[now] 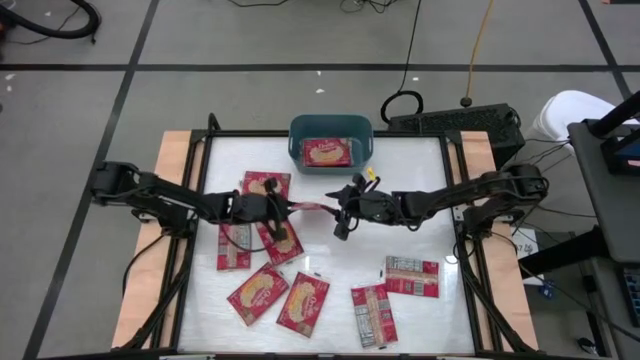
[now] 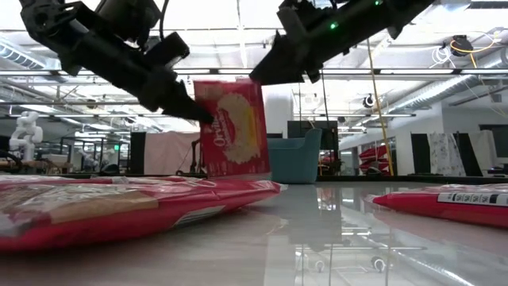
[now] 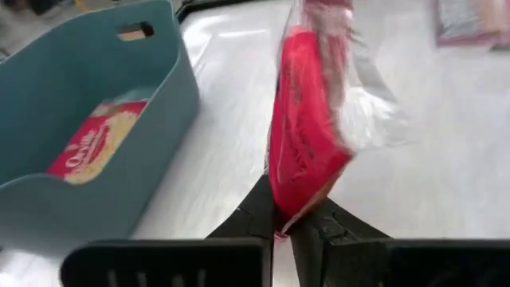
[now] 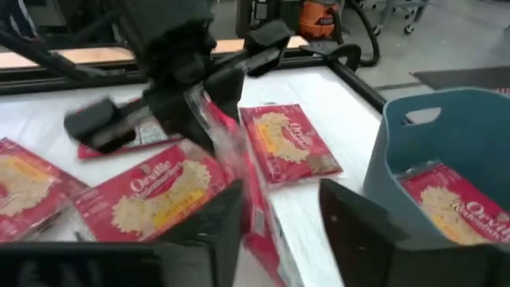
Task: Sort popcorn bags into baskets
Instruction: Put the red popcorn bag into the green bin
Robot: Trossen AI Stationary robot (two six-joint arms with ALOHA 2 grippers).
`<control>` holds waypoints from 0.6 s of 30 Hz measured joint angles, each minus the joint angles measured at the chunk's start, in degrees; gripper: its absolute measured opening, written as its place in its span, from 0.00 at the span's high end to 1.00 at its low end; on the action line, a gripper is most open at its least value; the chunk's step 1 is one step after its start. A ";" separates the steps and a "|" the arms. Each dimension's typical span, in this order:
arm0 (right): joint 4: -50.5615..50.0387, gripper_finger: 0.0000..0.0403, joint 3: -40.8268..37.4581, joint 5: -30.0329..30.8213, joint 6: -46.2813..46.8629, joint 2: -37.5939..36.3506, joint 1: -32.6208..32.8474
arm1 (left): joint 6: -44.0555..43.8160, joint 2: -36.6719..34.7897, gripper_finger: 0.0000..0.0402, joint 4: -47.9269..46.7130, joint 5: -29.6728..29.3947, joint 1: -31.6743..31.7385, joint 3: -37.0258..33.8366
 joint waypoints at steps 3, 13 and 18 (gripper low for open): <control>-0.81 0.50 -0.01 0.05 1.33 -0.55 0.93 | -0.99 -2.08 0.95 -2.40 2.66 1.08 0.02; -3.02 0.43 -0.01 -0.25 0.87 0.90 1.07 | -2.37 -2.64 0.94 -3.97 9.86 3.23 0.02; -0.35 0.46 -0.01 -3.89 -0.23 3.95 0.61 | -2.60 -2.64 0.94 -3.85 11.36 3.21 0.02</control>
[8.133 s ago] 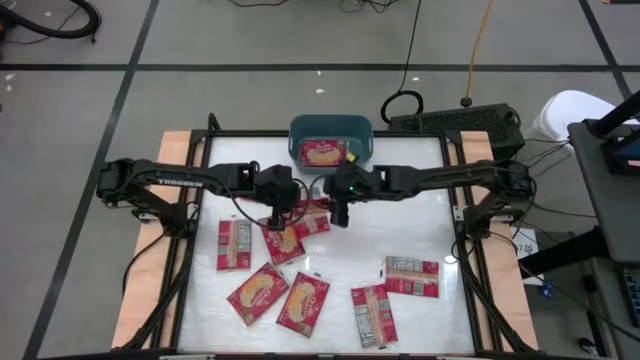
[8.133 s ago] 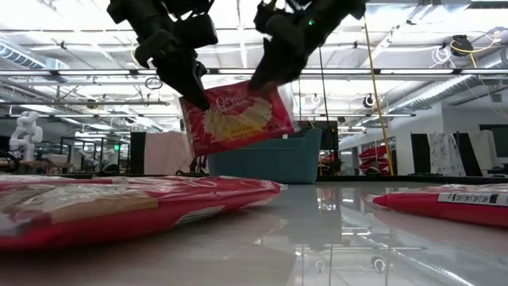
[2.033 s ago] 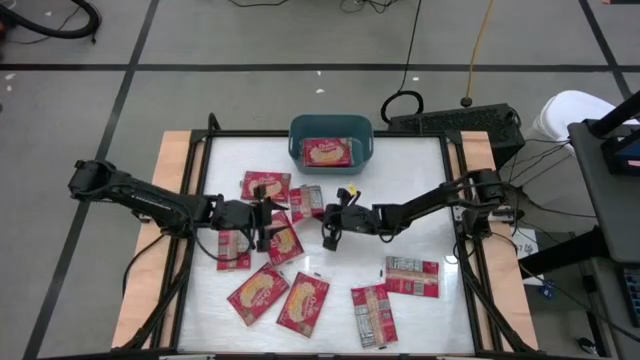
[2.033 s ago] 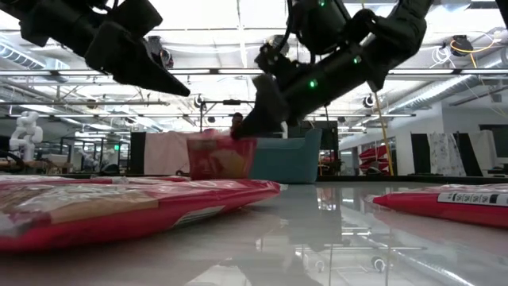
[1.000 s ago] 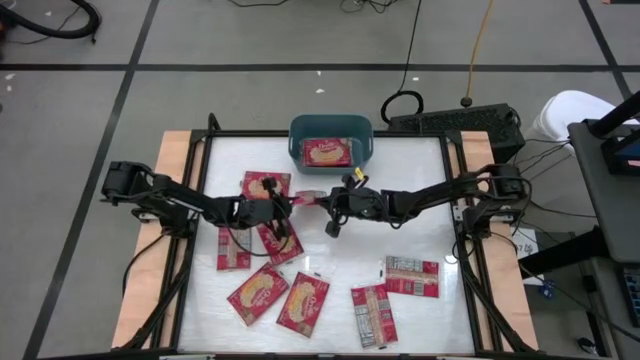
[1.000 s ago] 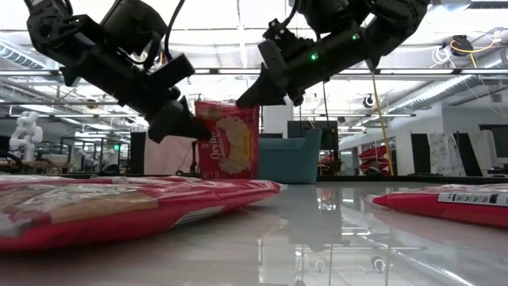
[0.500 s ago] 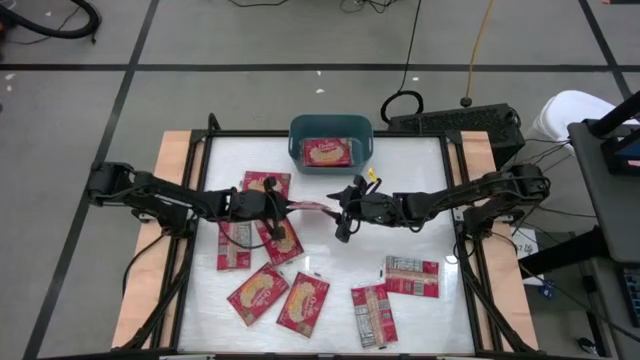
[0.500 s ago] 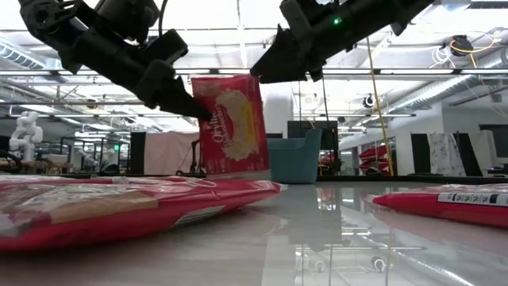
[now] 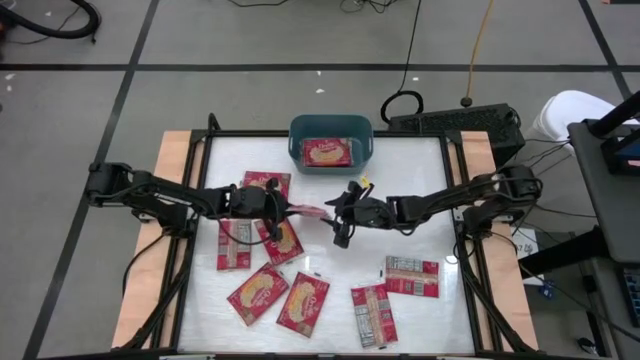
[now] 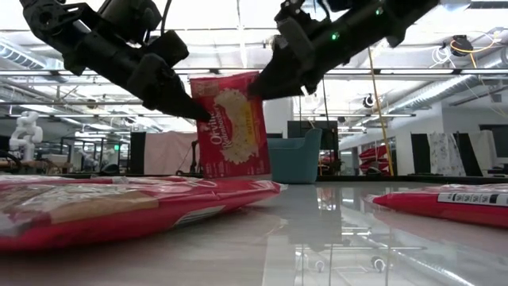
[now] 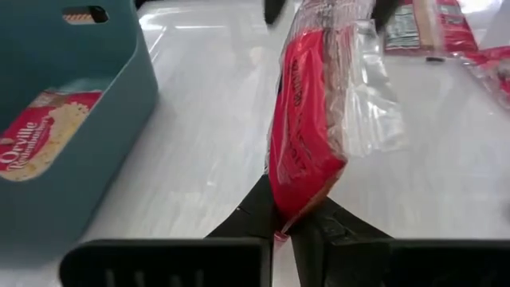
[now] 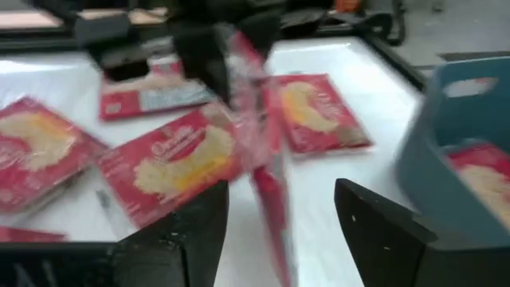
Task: Sort popcorn bags into baskets
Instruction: Put the red popcorn bag into the green bin
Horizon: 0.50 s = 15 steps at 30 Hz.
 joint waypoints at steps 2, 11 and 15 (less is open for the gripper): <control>3.62 0.47 -0.02 -1.71 -0.60 2.24 -0.36 | -0.61 0.00 0.92 0.01 0.06 0.02 0.00; 14.13 0.72 -0.04 -3.91 -1.41 8.44 -2.46 | -0.77 0.00 0.91 -1.53 0.17 0.02 0.00; 13.72 0.91 -0.04 -3.99 -1.50 8.48 -2.97 | -0.62 0.00 0.88 -1.87 0.00 0.07 0.00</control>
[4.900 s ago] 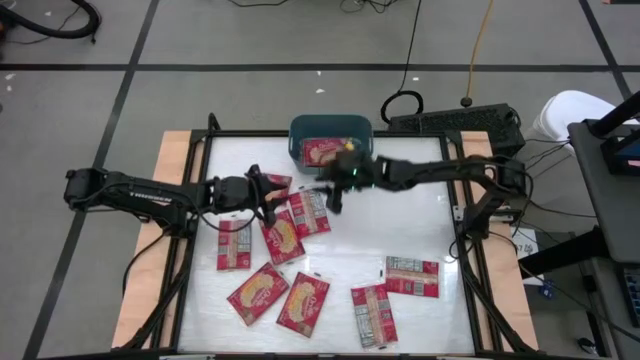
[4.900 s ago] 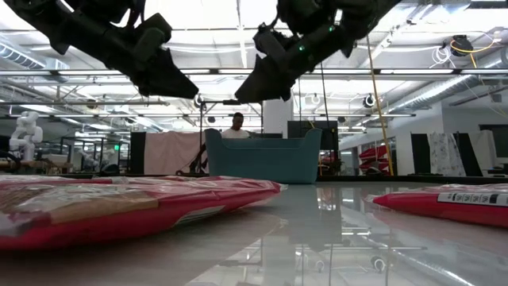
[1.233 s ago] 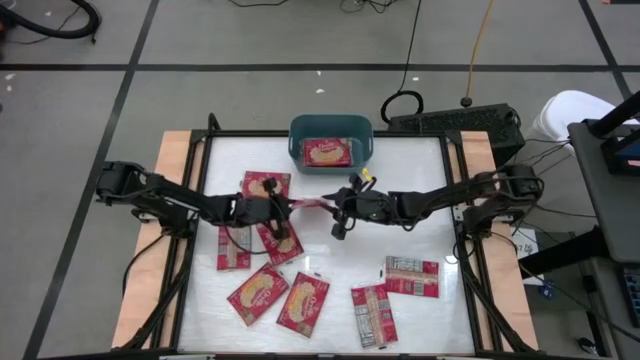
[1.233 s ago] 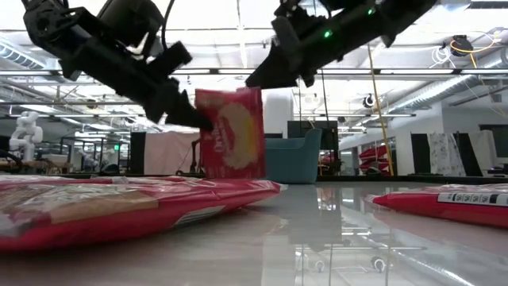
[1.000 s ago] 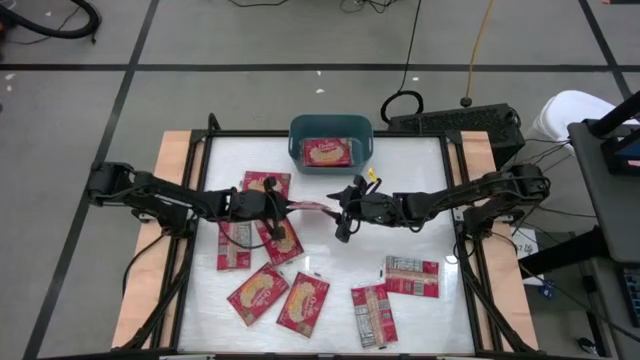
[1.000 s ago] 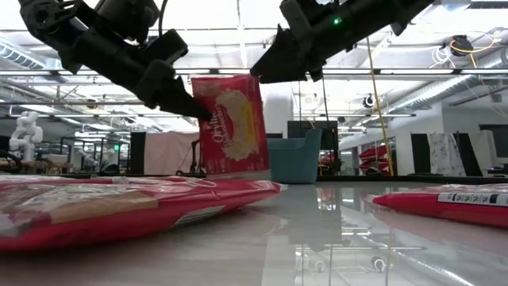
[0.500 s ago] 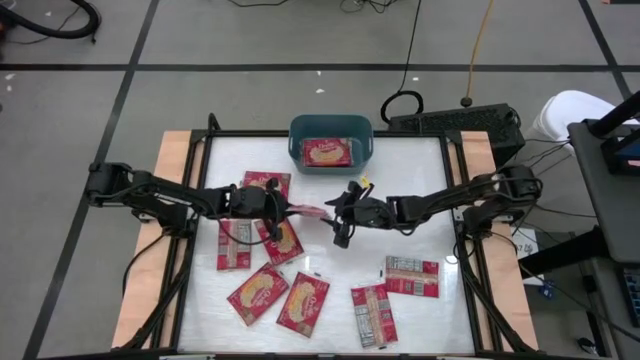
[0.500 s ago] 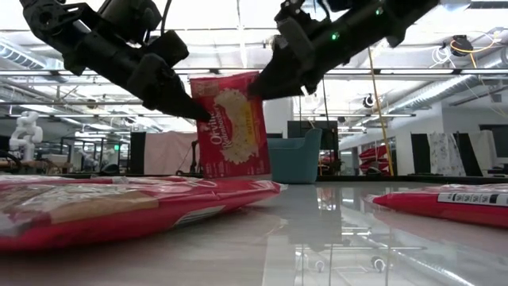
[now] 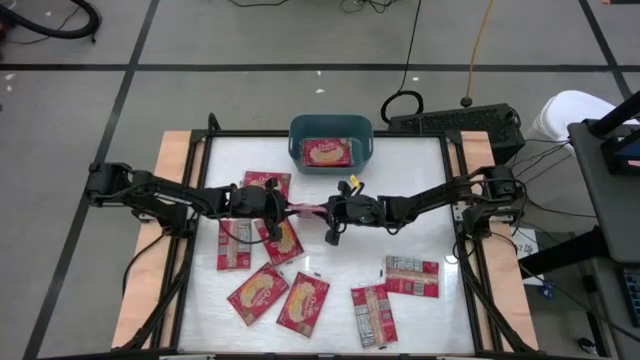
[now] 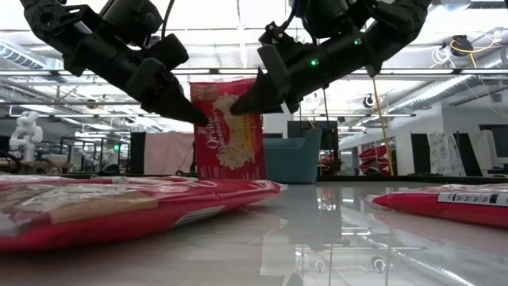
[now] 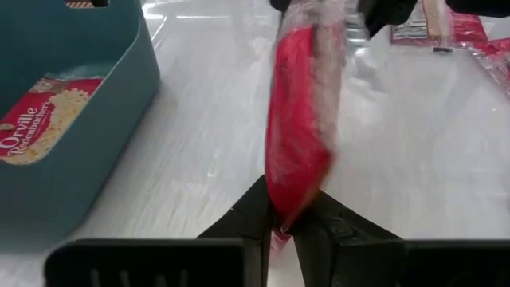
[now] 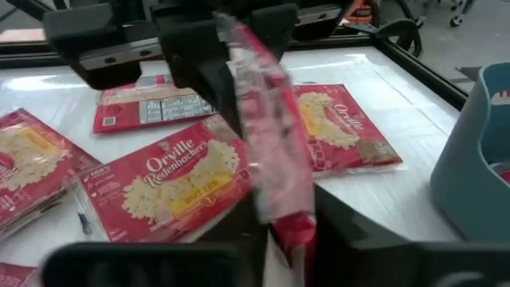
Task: Sort popcorn bags into baskets
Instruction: Put the red popcorn bag into the green bin
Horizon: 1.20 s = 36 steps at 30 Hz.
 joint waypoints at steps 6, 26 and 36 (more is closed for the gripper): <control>-1.24 0.92 0.00 1.02 -0.82 -1.76 -0.09 | -0.64 0.00 0.72 -0.21 -0.78 -0.04 0.00; 20.98 0.96 -8.18 1.68 -0.34 -8.35 1.29 | -5.92 0.00 0.40 5.84 -3.17 -0.55 0.02; 40.19 0.96 -16.63 1.47 -2.11 -8.37 2.01 | -3.72 0.00 0.56 18.20 3.93 -0.87 0.02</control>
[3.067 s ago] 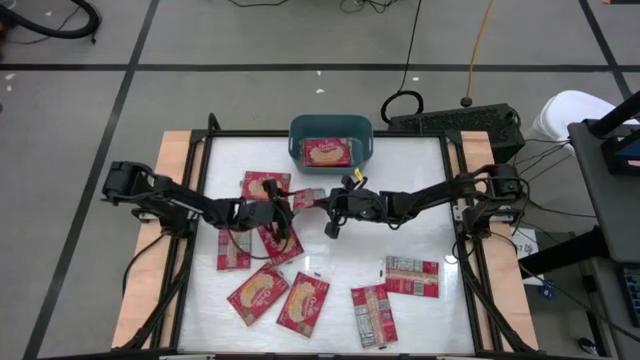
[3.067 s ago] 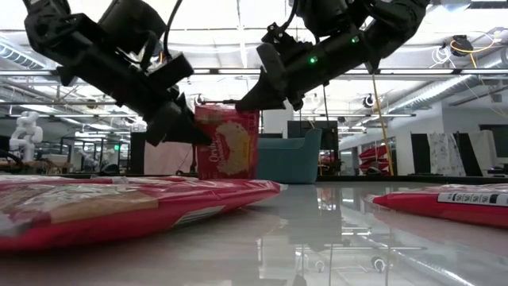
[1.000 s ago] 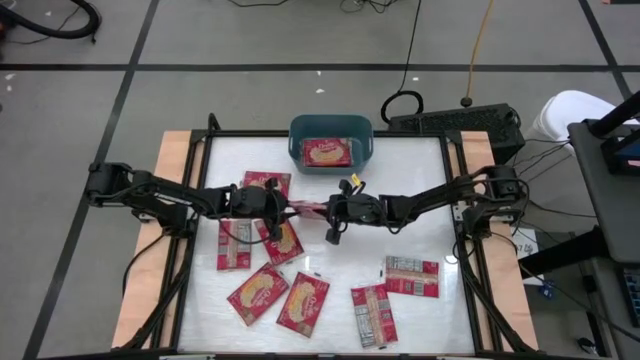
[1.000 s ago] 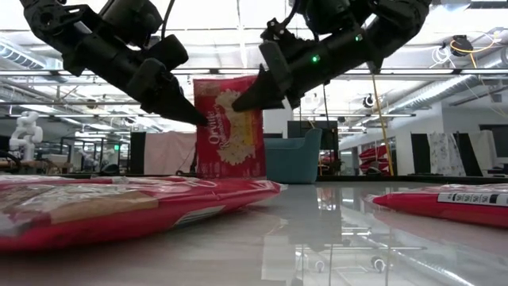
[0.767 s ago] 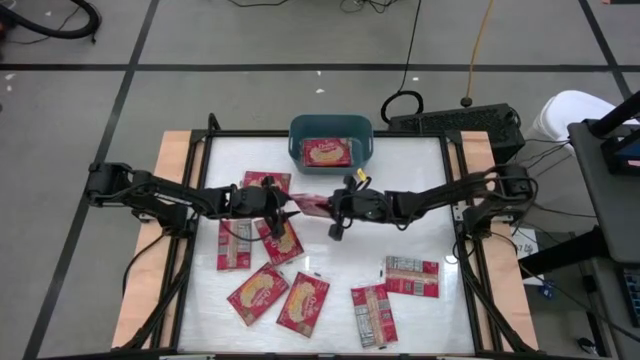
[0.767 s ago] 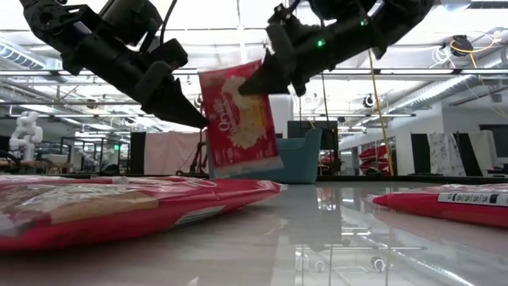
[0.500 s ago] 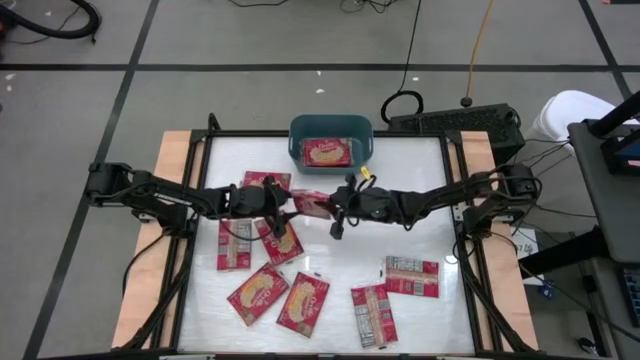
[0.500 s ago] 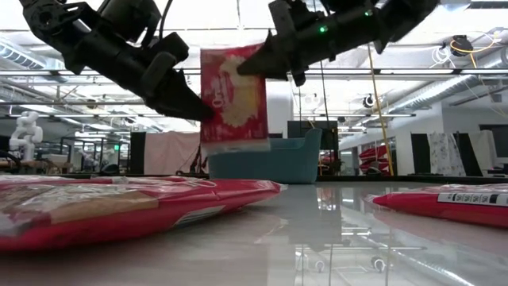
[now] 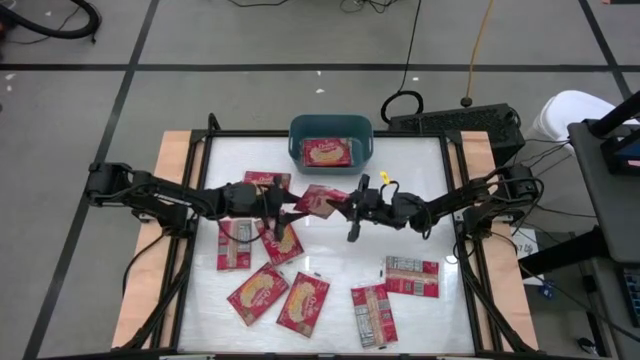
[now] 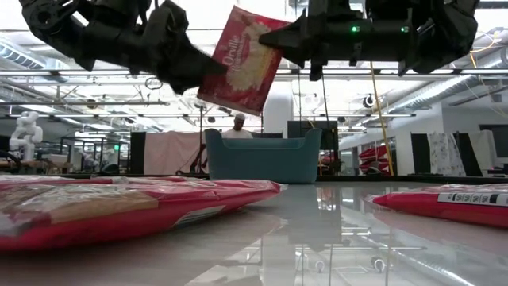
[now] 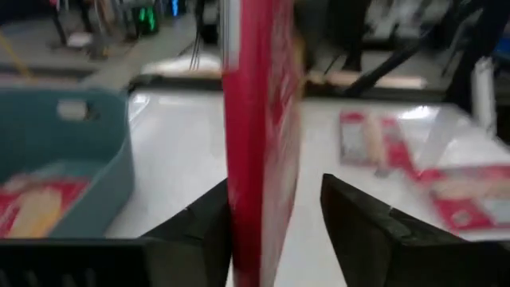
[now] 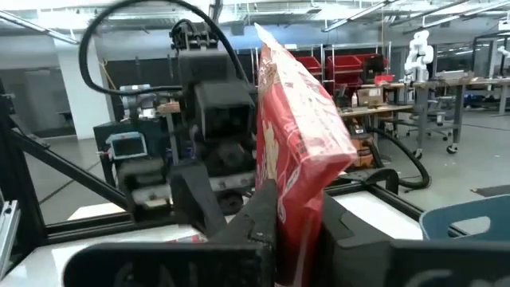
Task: Sort popcorn bags into baskets
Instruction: Put the red popcorn bag into the green bin
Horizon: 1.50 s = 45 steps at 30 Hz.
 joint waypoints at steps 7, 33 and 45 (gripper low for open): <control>2.37 0.96 -0.02 -0.22 -3.57 0.00 0.04 | 3.54 0.00 0.75 1.89 0.56 0.74 0.00; -40.29 0.67 -0.02 22.65 1.03 -13.94 0.53 | 24.85 -0.66 0.94 -57.18 1.44 18.65 40.45; -48.15 0.69 -0.02 22.55 6.86 -13.90 2.48 | 33.12 14.76 0.94 -68.55 1.54 27.74 56.04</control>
